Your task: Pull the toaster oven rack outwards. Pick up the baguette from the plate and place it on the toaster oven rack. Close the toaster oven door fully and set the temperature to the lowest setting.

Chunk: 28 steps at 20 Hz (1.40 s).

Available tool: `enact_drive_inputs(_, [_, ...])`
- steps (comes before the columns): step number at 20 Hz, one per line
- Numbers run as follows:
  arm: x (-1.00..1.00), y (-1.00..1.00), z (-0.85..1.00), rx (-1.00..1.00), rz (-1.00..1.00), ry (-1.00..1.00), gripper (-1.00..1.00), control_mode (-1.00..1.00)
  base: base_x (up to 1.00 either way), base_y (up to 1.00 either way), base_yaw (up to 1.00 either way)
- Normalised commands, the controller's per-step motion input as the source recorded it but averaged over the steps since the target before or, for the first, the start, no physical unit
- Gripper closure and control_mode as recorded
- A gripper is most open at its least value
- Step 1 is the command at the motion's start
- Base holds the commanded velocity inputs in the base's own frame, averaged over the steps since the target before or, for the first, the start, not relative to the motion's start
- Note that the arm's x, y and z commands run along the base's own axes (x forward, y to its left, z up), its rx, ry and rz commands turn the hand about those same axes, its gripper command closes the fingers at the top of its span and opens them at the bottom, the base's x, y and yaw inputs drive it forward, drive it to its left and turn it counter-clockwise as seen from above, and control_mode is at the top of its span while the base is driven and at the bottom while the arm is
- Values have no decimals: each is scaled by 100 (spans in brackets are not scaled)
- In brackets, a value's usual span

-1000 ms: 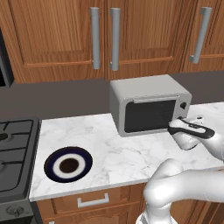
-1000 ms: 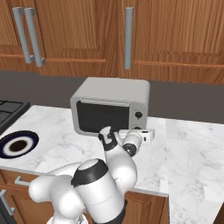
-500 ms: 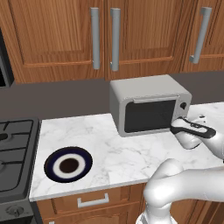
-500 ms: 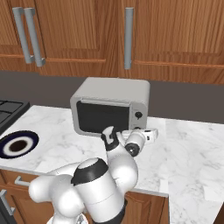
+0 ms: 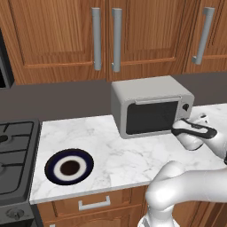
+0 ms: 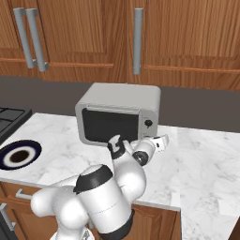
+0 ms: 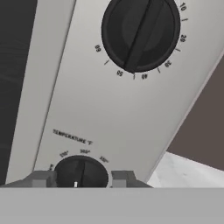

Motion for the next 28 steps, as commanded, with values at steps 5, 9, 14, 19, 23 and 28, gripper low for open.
enact_drive_inputs(5, [-2, -40, -16, -12, 0, 1, 100, -100, 0, 0, 0])
enact_drive_inputs(9, [-7, -52, -22, -10, 0, 0, 100, -100, 0, 0, 0])
enact_drive_inputs(14, [-20, -52, -38, -8, 0, 0, 100, -100, 0, 0, 0])
enact_drive_inputs(19, [-19, -48, -46, -8, 0, 0, 100, -100, 0, 0, 0])
enact_drive_inputs(23, [-14, -42, -33, -19, 0, 0, 100, -100, 0, 0, 0])
enact_drive_inputs(28, [-21, -40, -31, -21, 4, 0, 100, -100, 0, 0, 0])
